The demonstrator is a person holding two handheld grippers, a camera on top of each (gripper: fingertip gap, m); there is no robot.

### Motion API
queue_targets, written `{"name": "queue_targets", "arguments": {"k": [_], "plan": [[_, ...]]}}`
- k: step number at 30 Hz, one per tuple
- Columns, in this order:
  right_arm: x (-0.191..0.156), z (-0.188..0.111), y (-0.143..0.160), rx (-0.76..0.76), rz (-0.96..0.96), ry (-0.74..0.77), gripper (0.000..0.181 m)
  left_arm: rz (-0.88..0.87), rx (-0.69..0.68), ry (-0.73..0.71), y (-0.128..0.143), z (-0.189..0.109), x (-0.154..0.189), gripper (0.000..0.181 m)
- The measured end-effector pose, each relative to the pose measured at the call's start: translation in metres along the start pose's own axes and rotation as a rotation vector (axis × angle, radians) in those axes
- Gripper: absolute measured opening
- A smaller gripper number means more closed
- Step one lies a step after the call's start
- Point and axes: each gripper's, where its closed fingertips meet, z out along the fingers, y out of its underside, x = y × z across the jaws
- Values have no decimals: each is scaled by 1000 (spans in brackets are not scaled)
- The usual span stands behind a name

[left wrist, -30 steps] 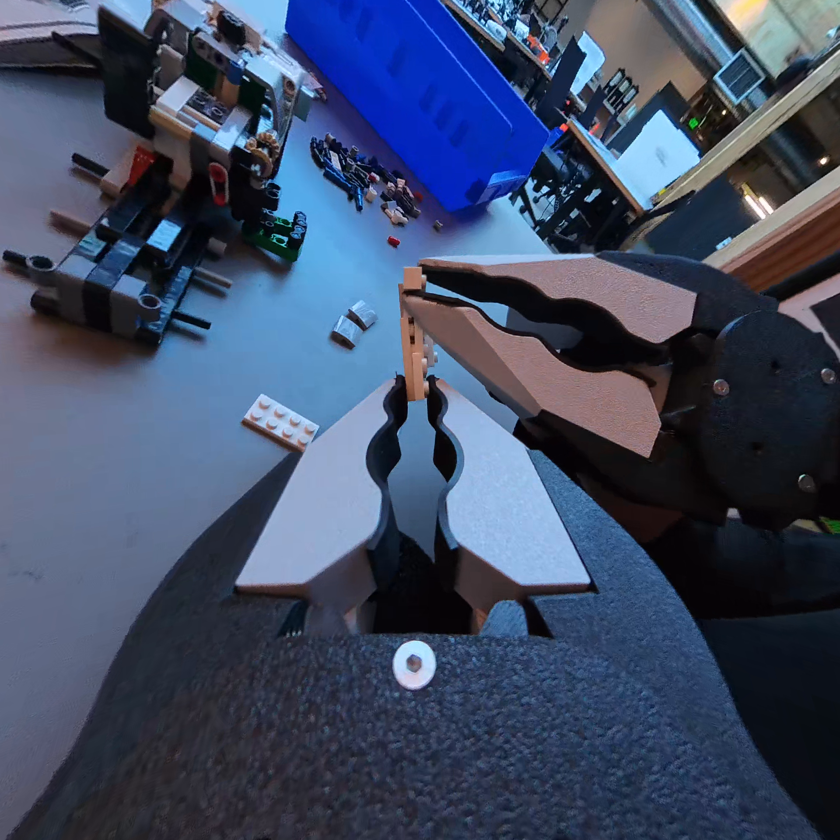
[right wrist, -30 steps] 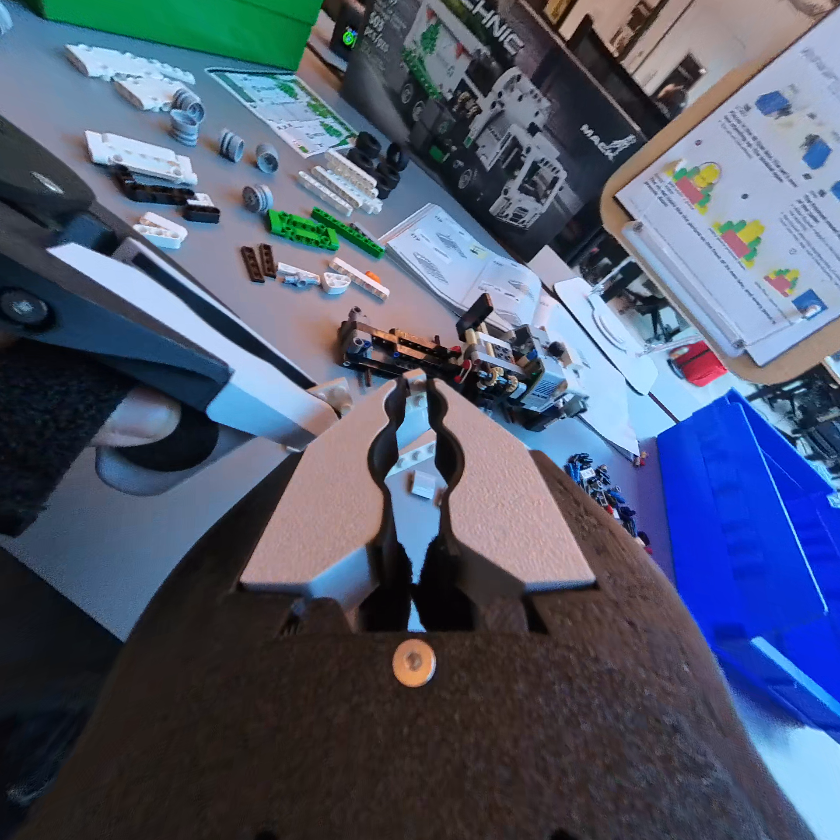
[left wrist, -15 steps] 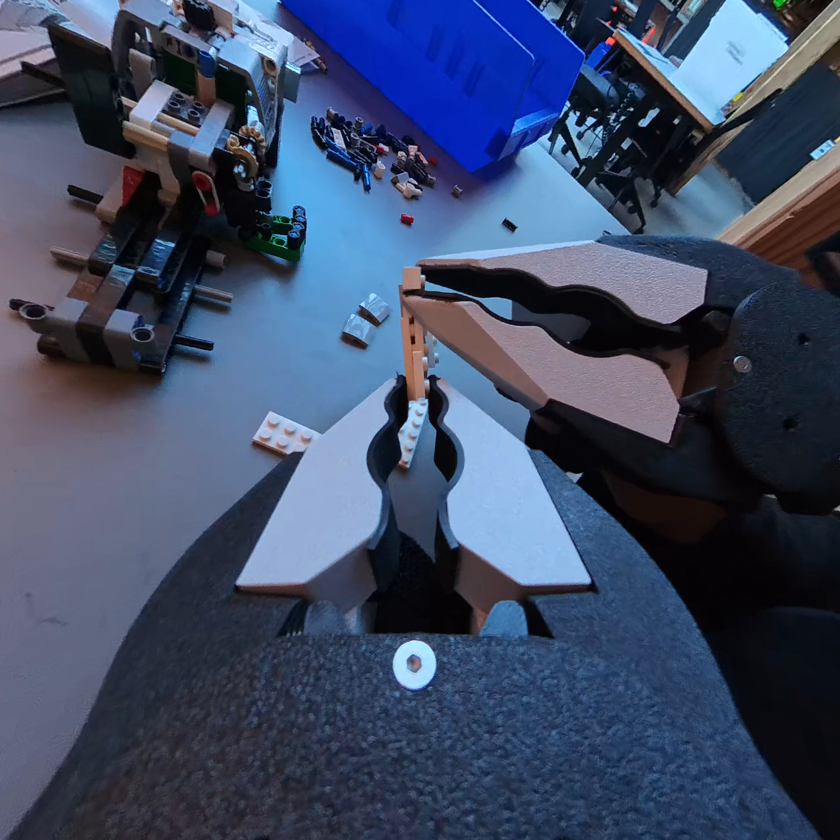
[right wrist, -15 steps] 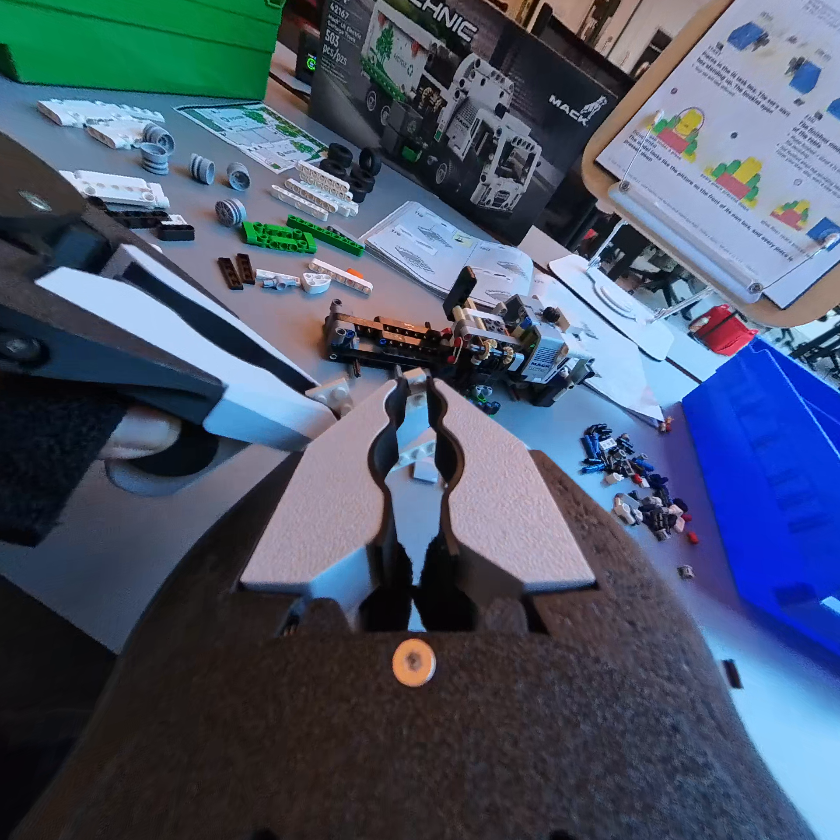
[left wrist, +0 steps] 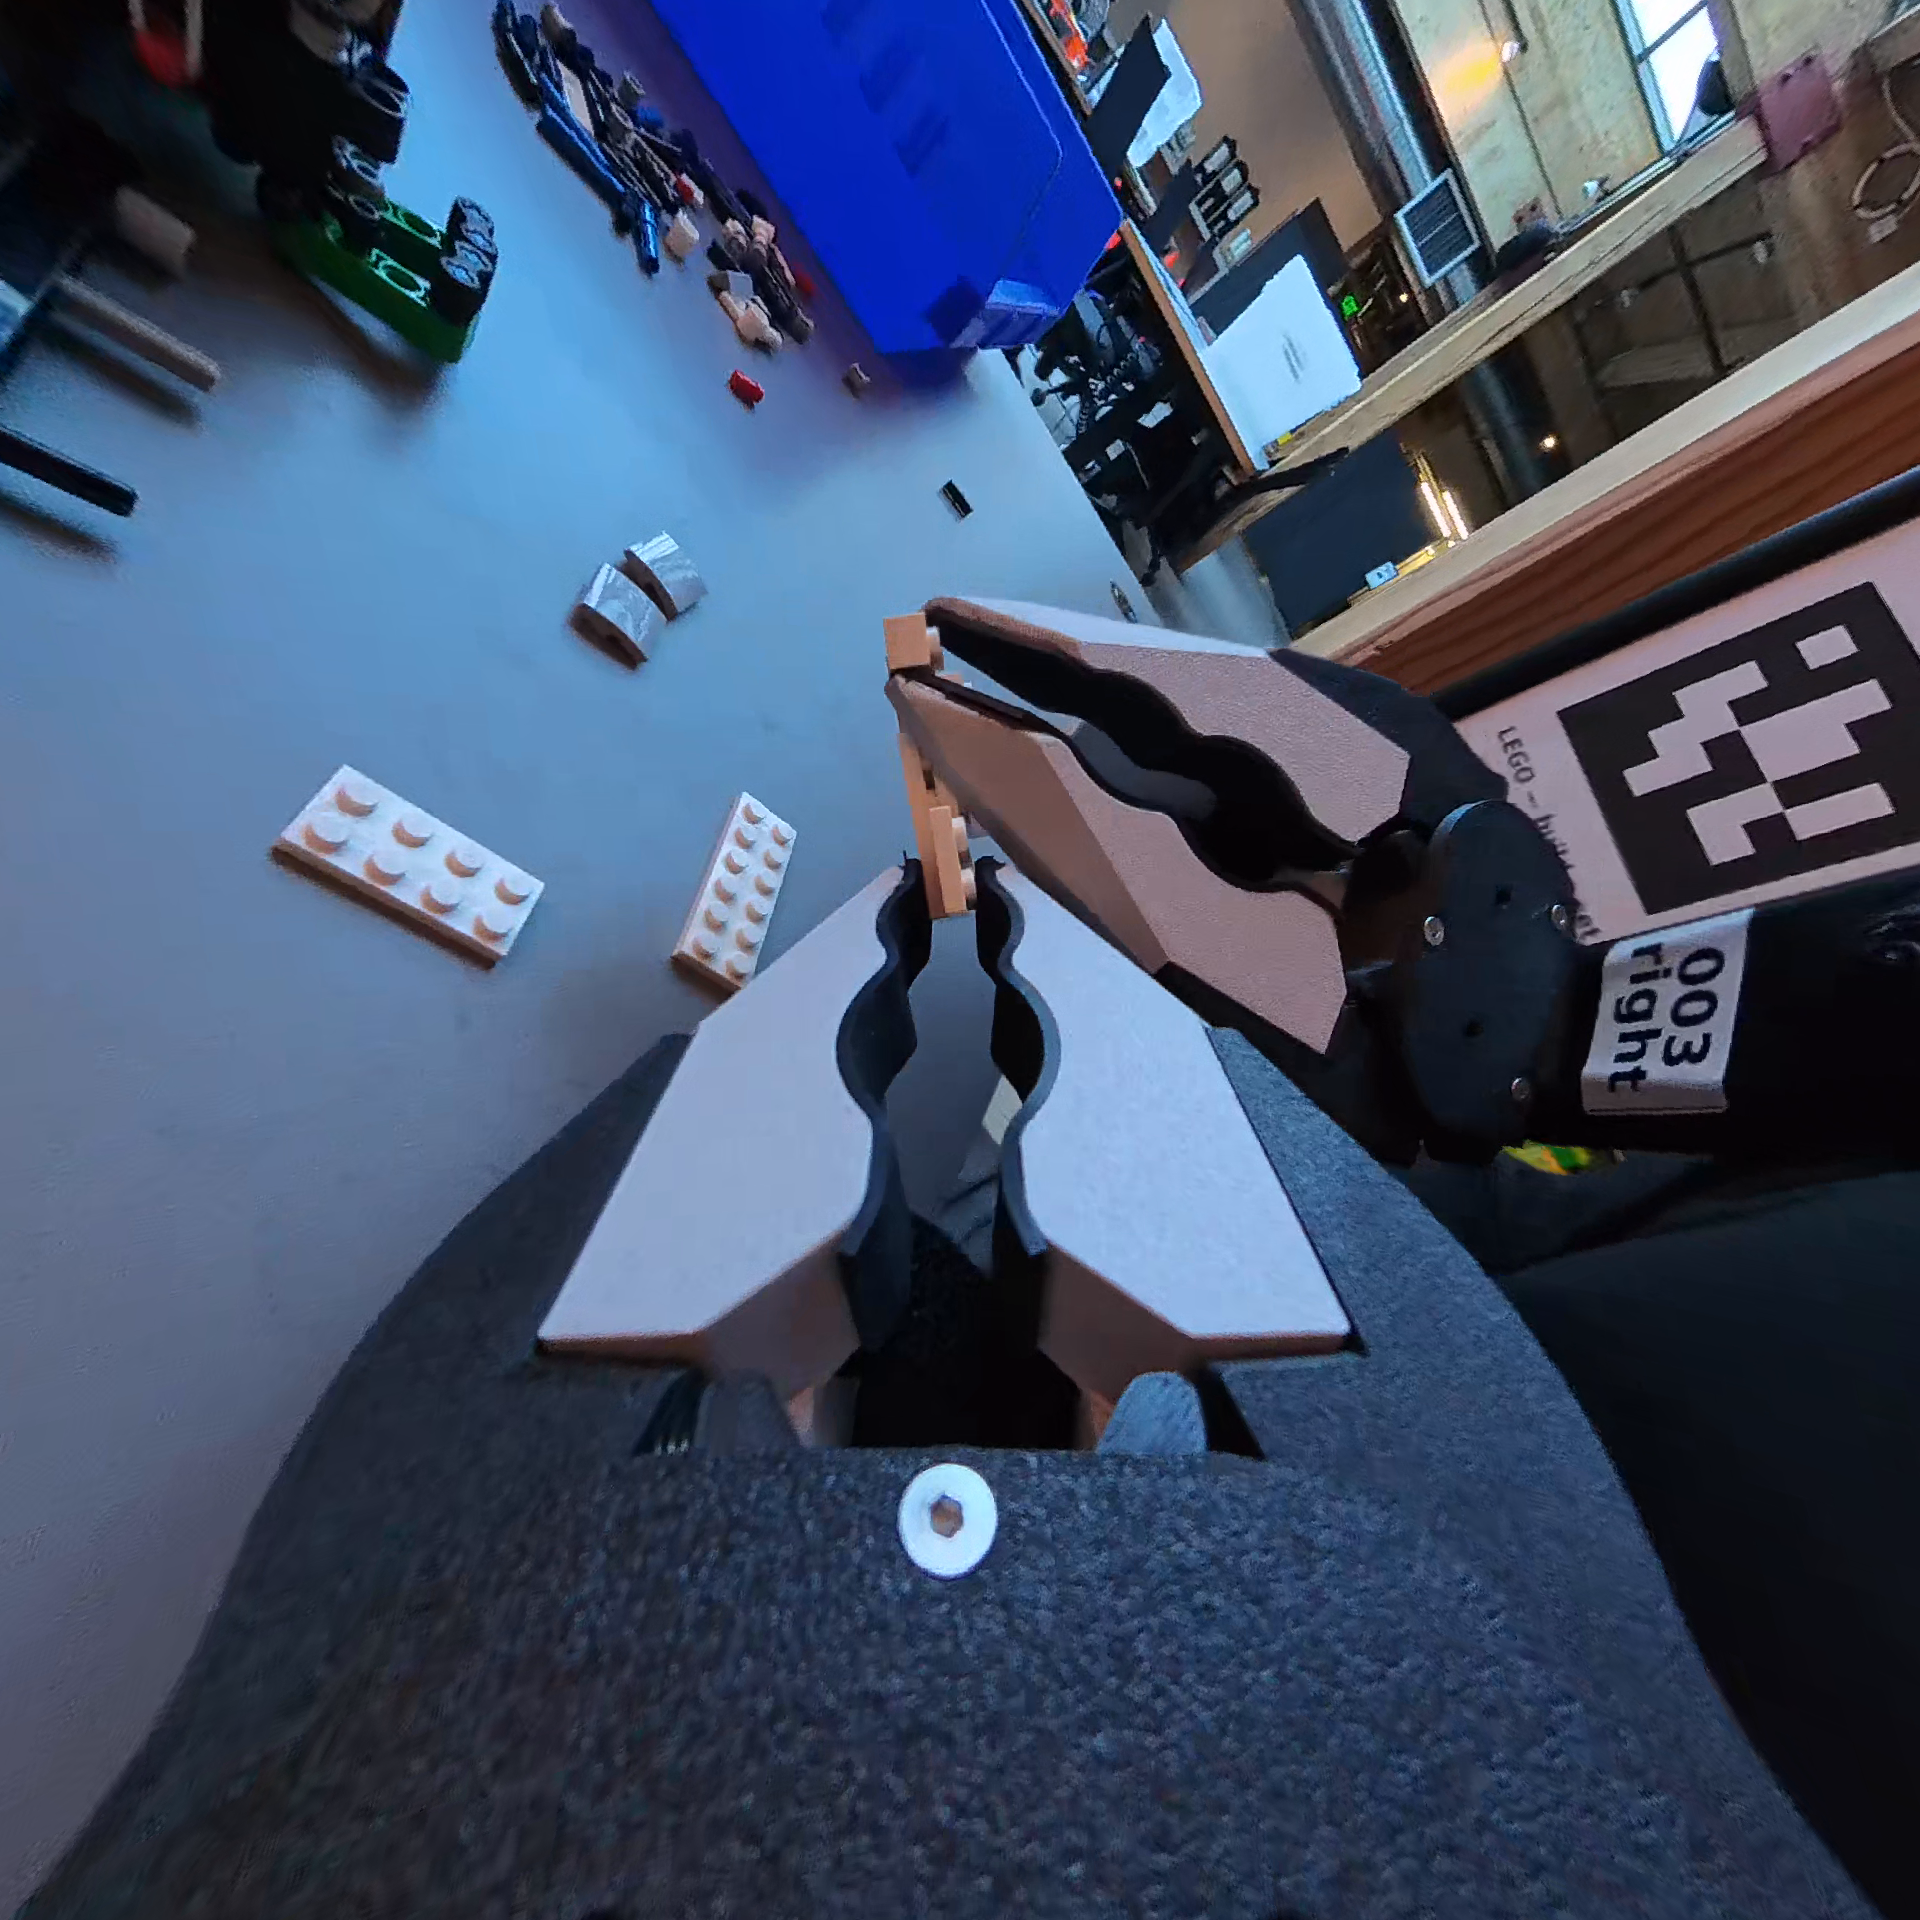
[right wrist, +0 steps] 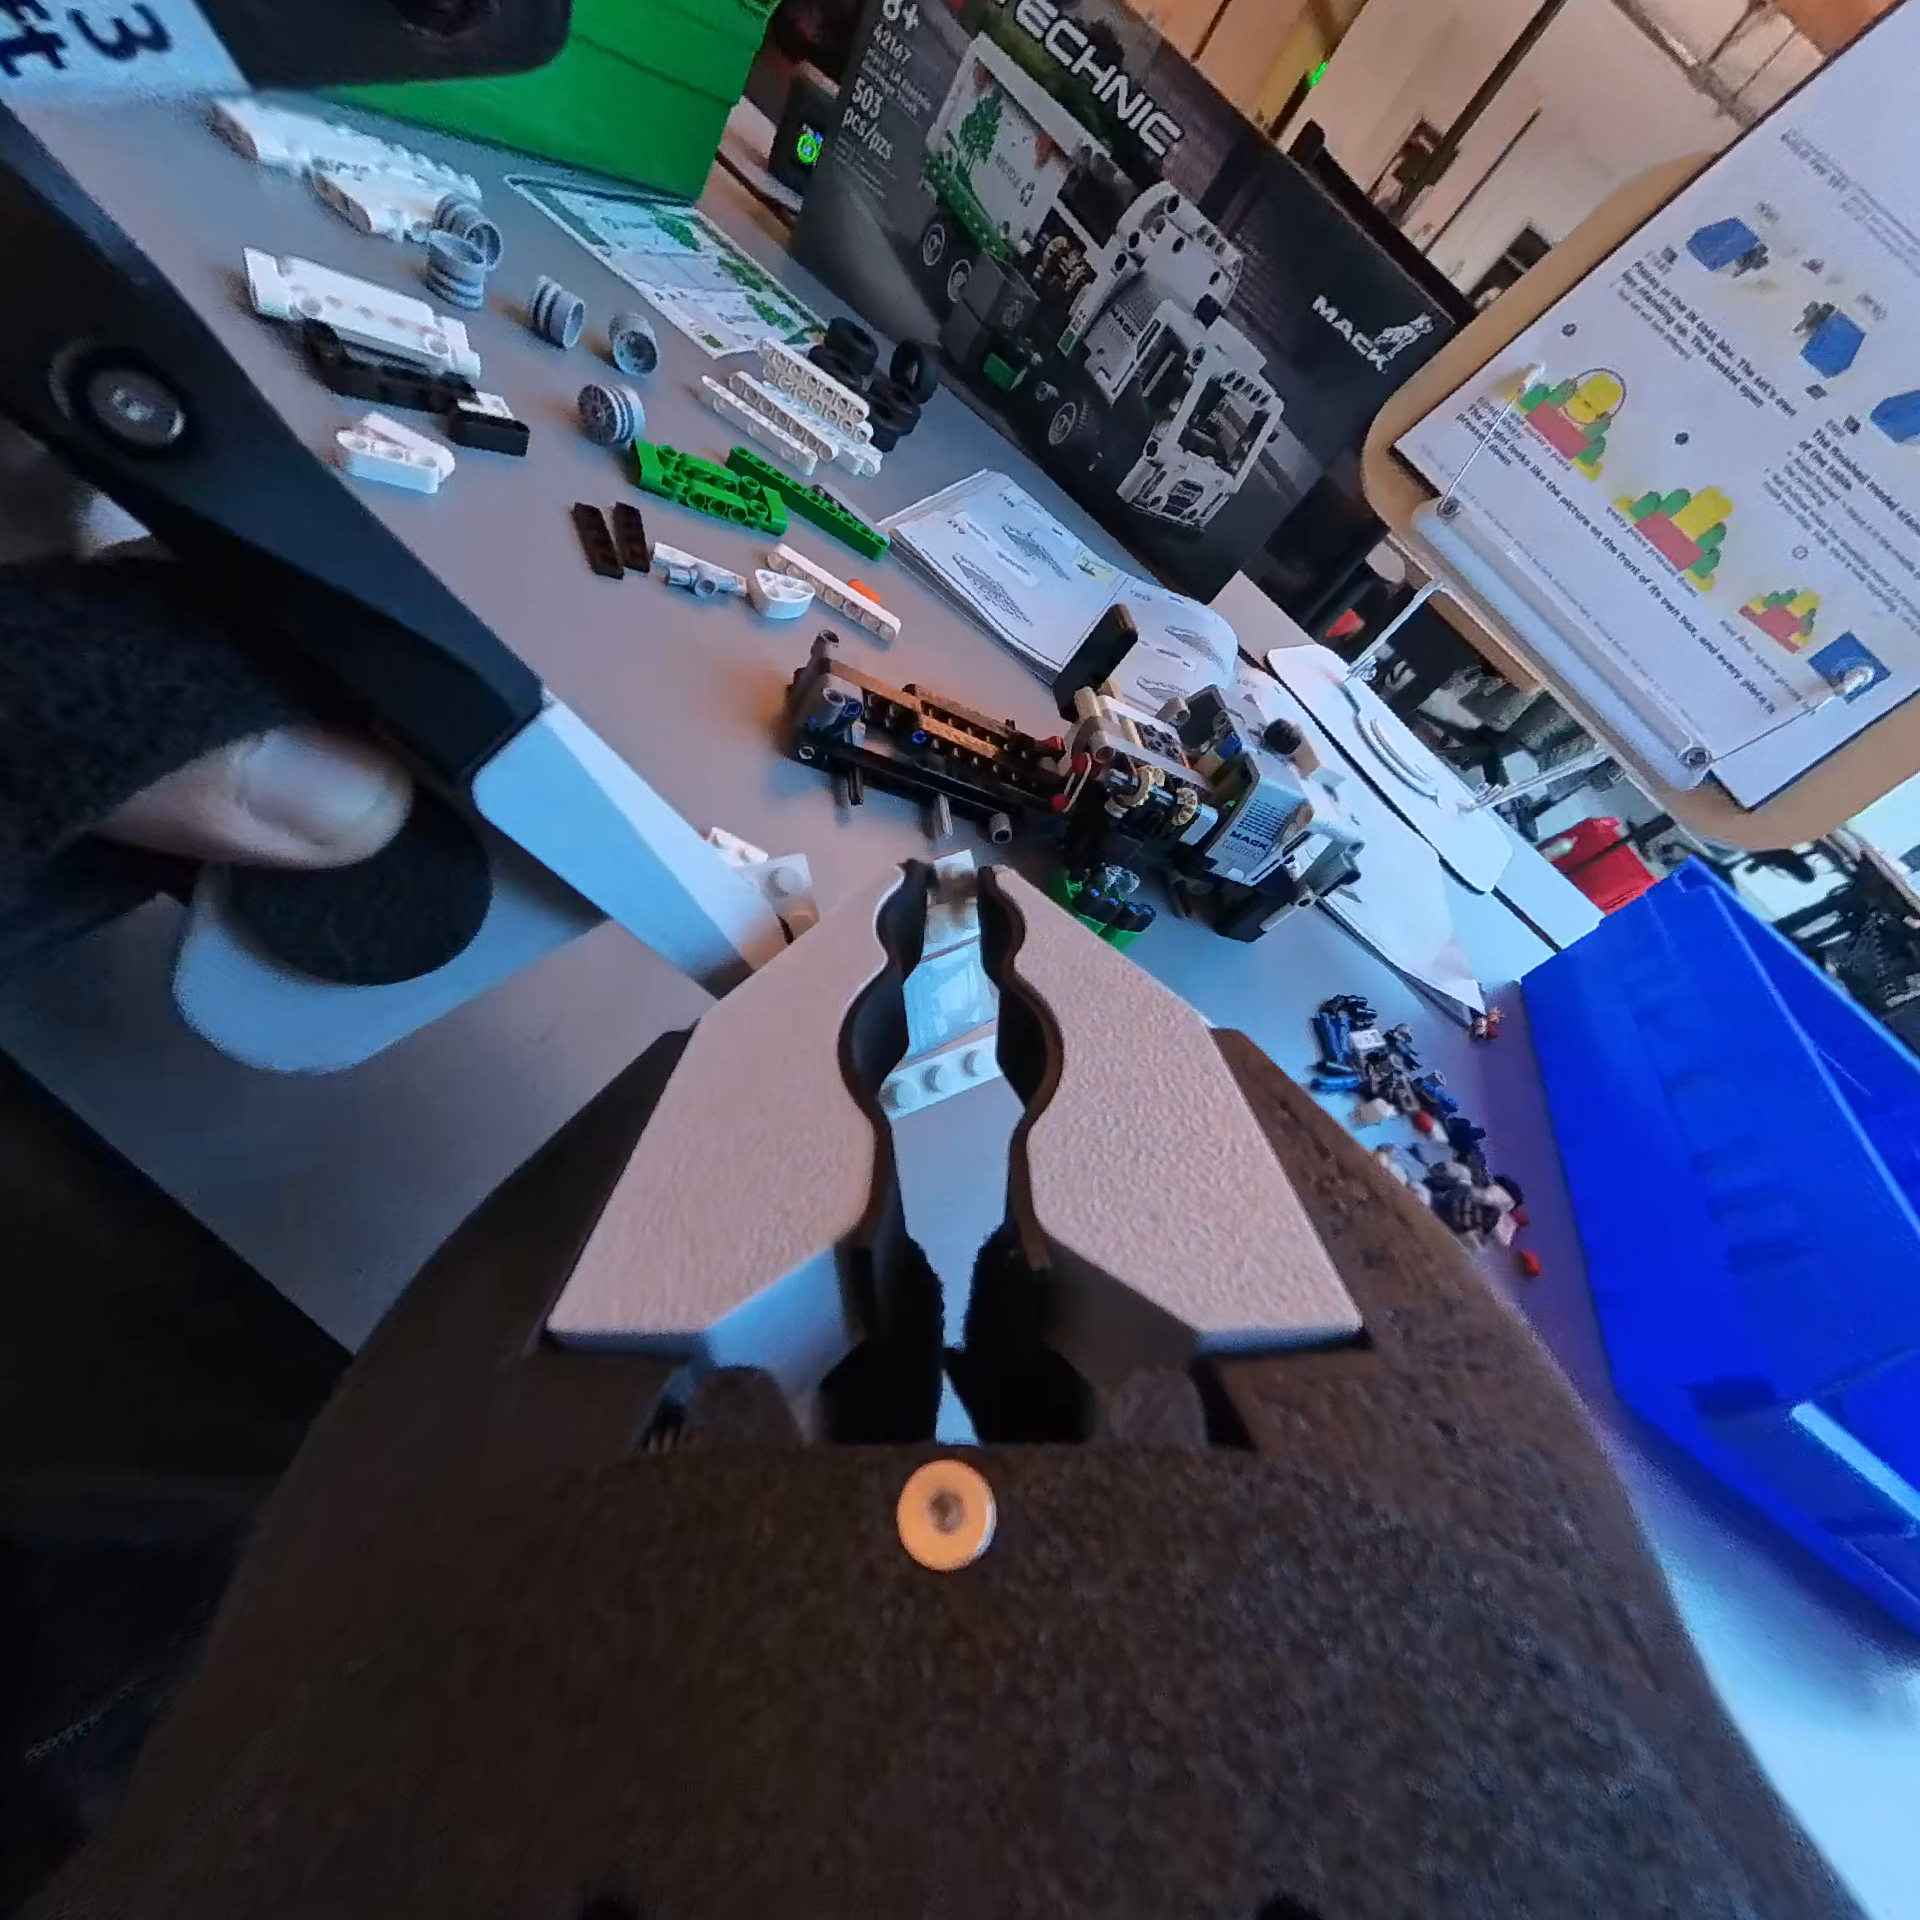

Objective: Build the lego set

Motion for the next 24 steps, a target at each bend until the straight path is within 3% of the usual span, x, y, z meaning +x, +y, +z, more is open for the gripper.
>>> {"name": "queue_targets", "arguments": {"k": [4,12,24], "plan": [[3,0,1,27,98,26,9,50,30,-46,-3,1,0,7],[6,1,2,50,163,25,8,311,3,-194,-5,2,-2,7],[10,0,4,18,173,5,10,171,-1,-127,-5,4,-5,7]]}}
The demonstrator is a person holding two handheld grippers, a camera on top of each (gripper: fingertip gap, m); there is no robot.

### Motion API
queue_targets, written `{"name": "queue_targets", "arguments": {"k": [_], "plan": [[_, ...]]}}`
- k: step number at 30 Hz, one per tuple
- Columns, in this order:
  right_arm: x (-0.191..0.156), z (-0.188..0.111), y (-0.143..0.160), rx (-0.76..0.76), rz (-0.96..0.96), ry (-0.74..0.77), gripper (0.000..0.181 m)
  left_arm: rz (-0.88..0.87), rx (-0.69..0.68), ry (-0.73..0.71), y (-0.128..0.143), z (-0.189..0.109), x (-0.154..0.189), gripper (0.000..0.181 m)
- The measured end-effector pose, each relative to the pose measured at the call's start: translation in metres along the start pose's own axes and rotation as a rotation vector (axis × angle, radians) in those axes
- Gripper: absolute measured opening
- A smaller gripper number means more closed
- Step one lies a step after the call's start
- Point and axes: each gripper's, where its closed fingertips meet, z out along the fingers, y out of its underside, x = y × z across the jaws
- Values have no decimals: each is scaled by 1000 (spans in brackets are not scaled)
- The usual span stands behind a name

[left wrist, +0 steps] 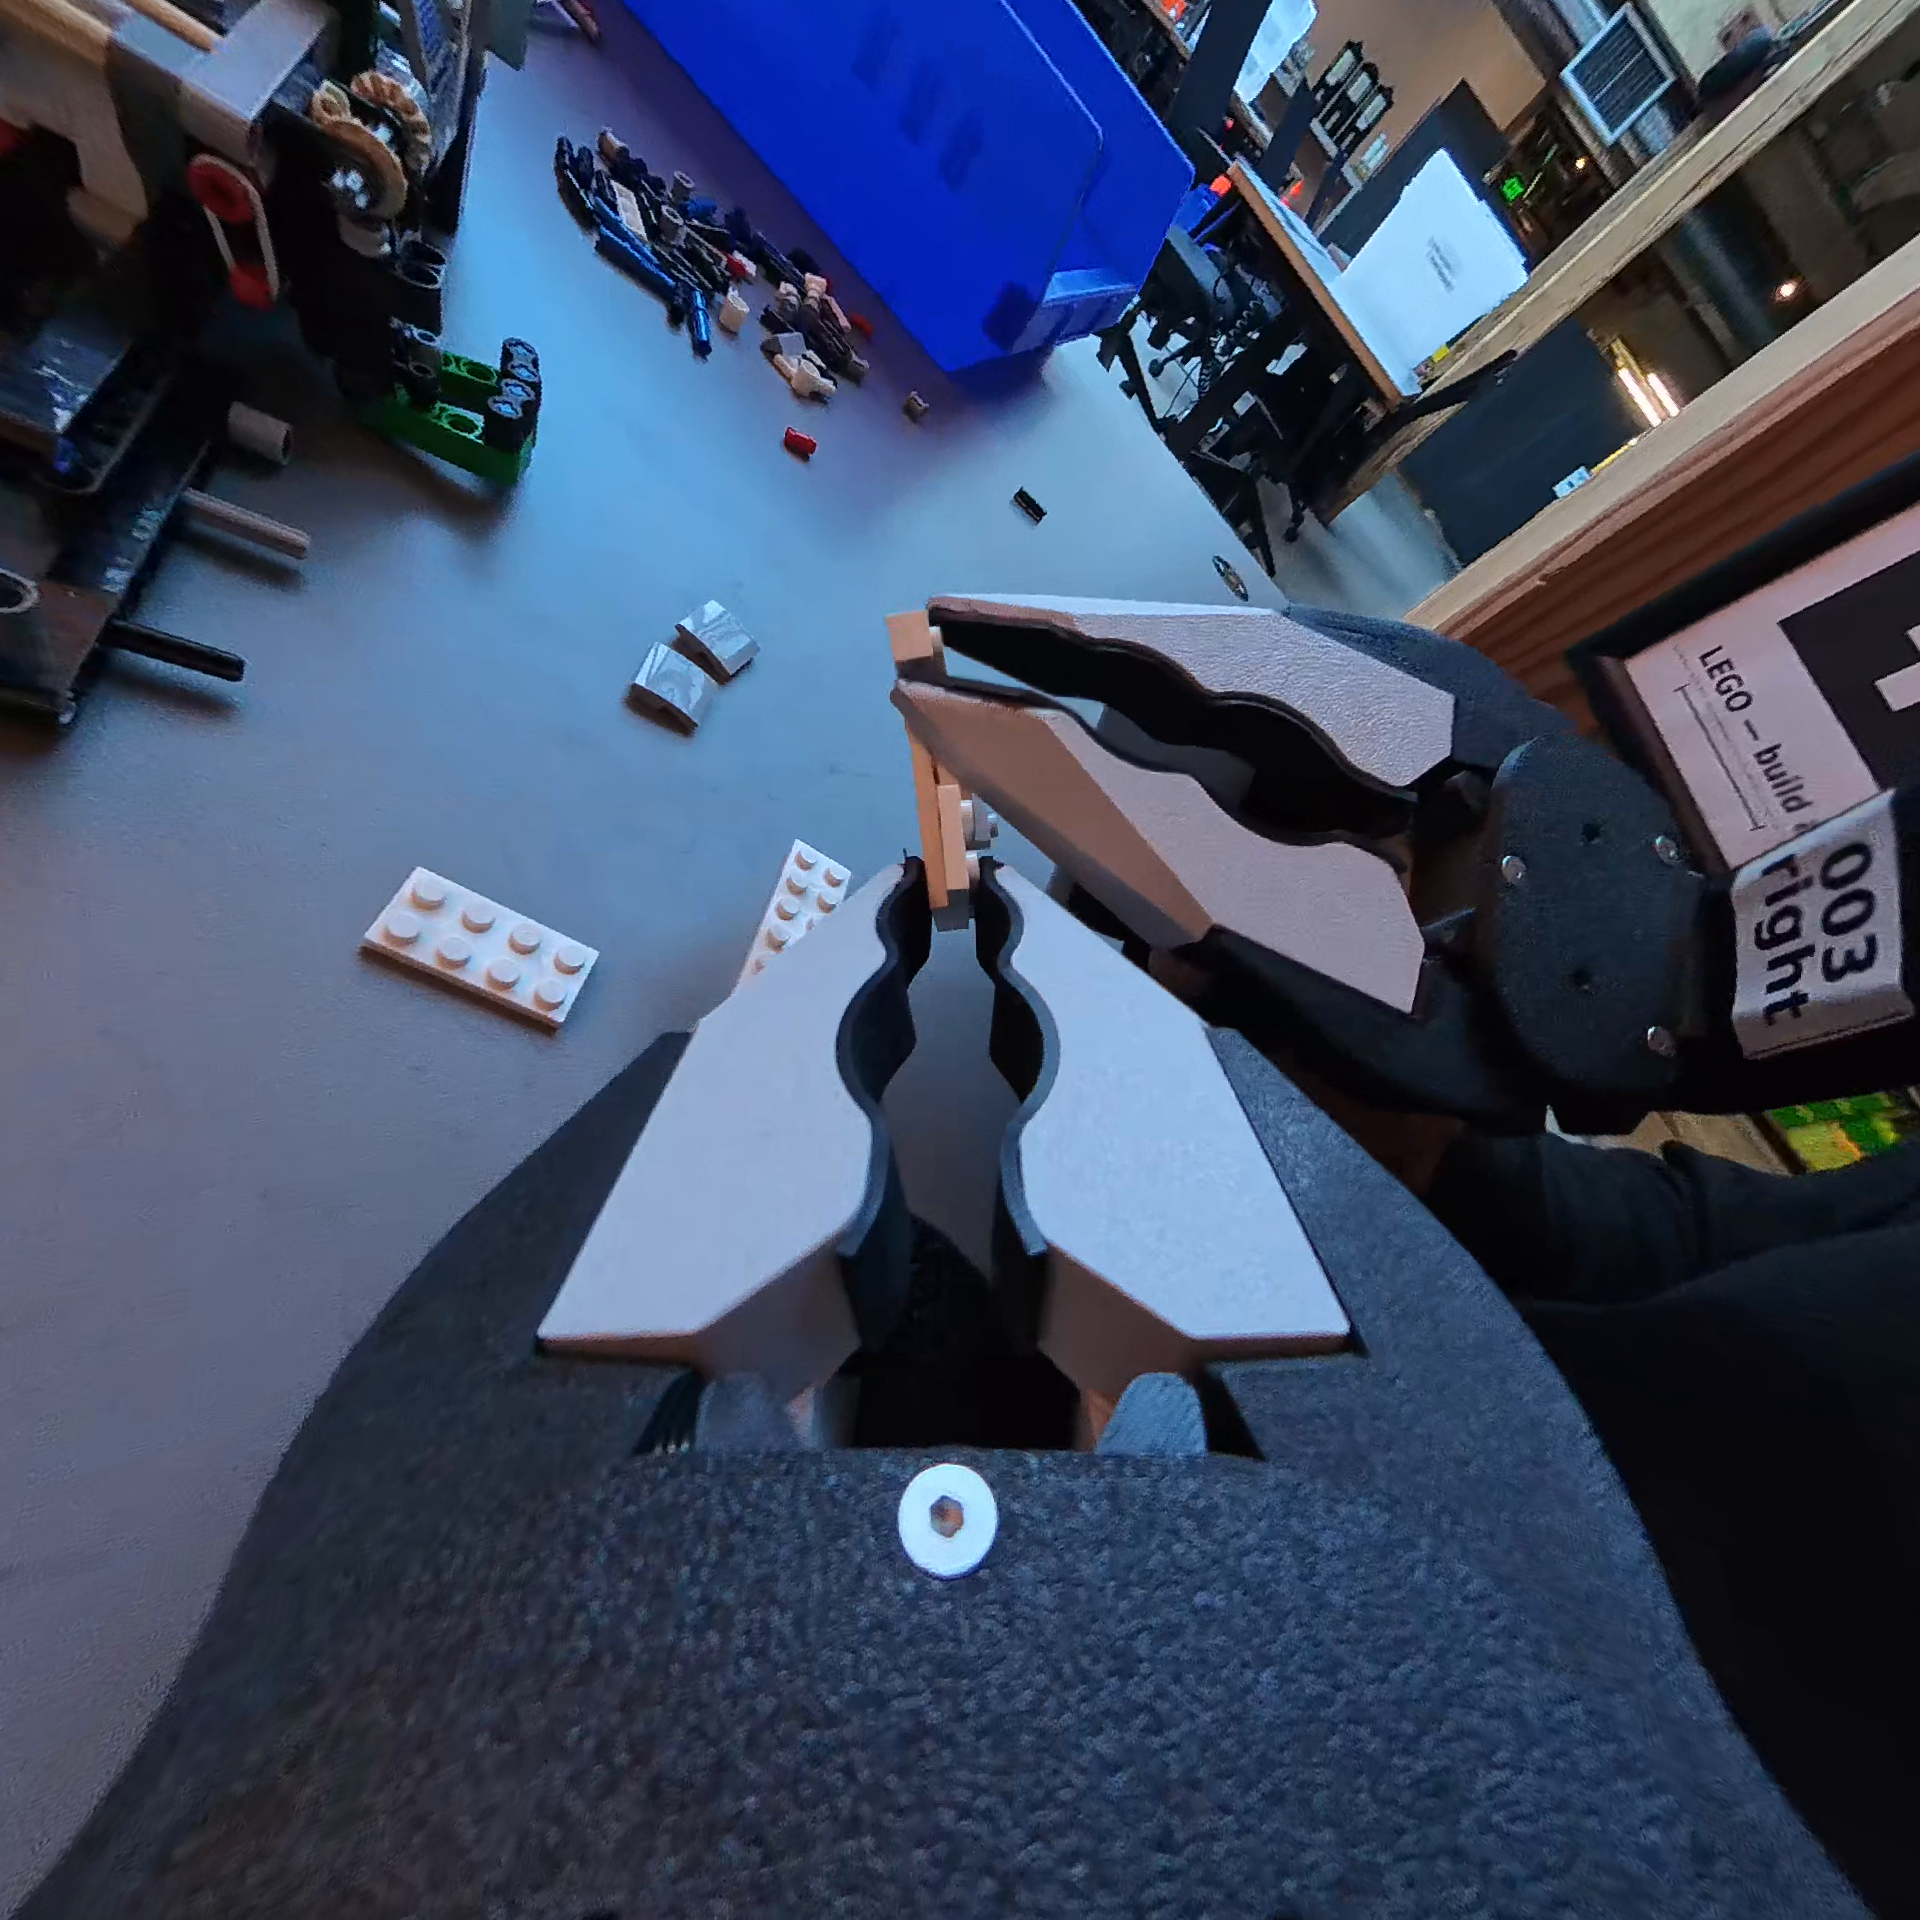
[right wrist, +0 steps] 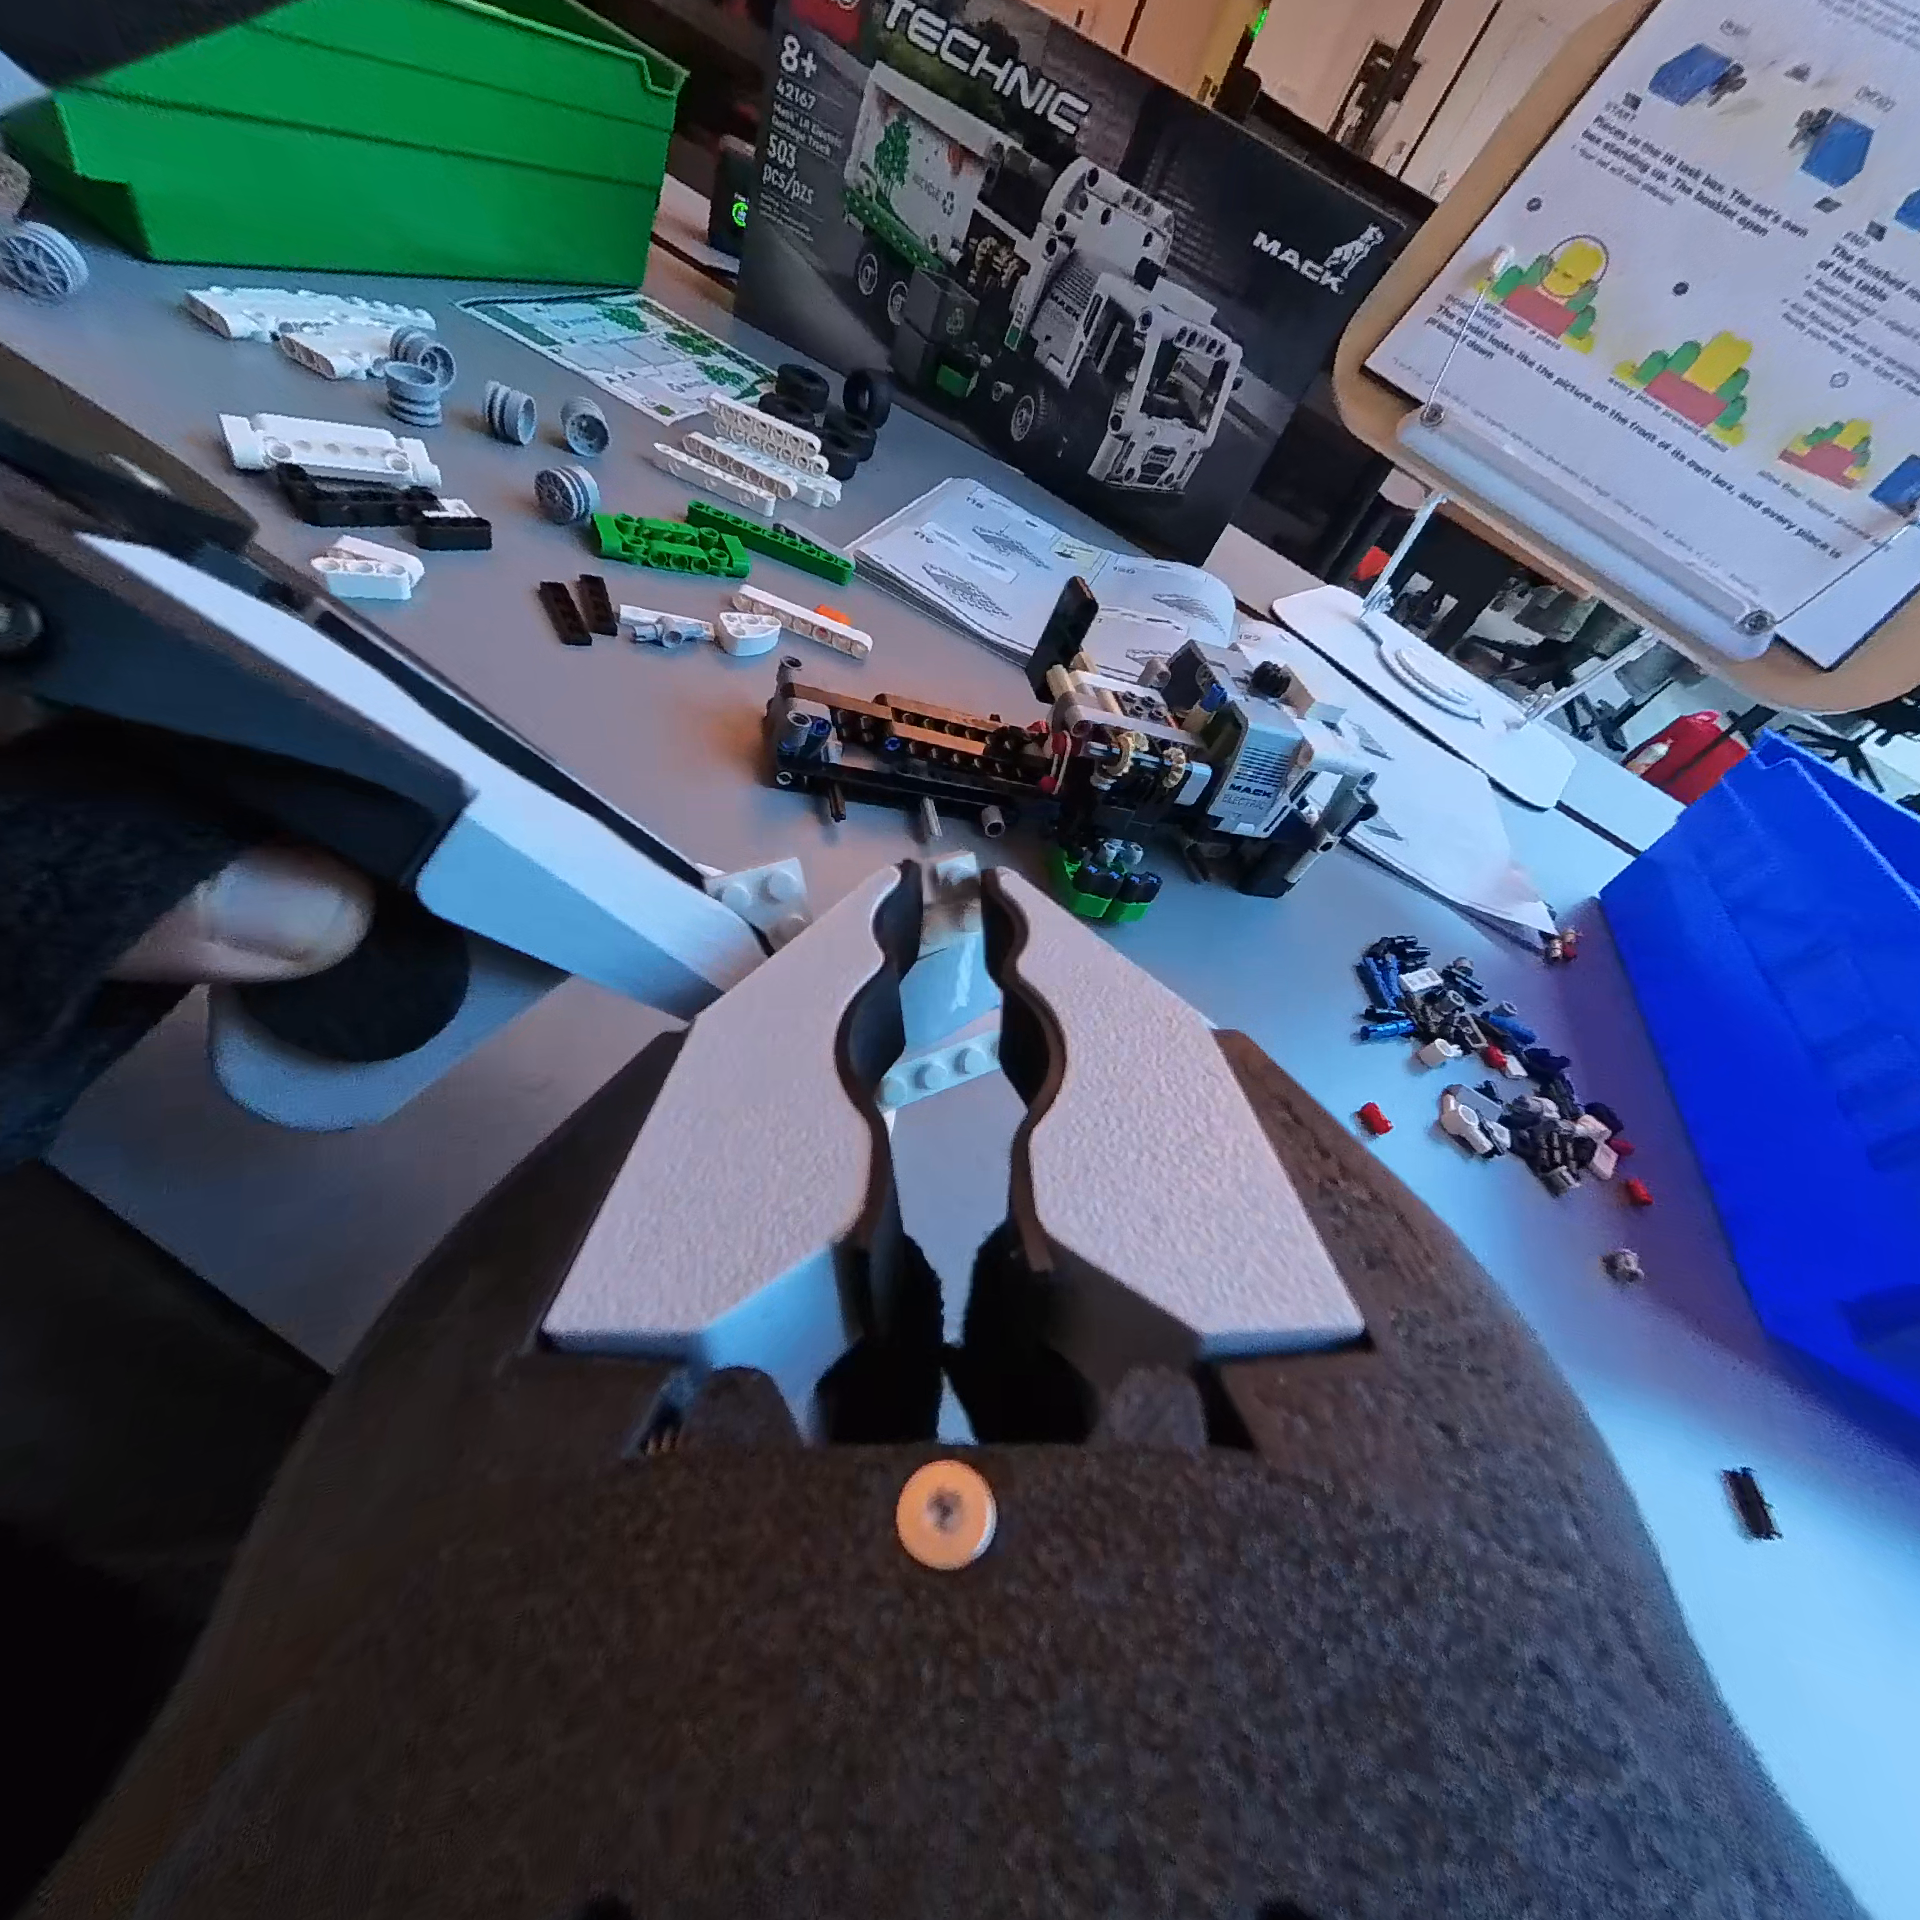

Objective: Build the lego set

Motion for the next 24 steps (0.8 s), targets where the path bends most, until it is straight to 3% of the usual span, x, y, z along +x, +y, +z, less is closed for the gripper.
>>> {"name": "queue_targets", "arguments": {"k": [21,24], "plan": [[0,-8,-6,8,20,-56,27,-11,-8,32,2,-1,0,7],[12,-21,-24,83,56,-186,31,61,-33,74,2,-6,5,7]]}}
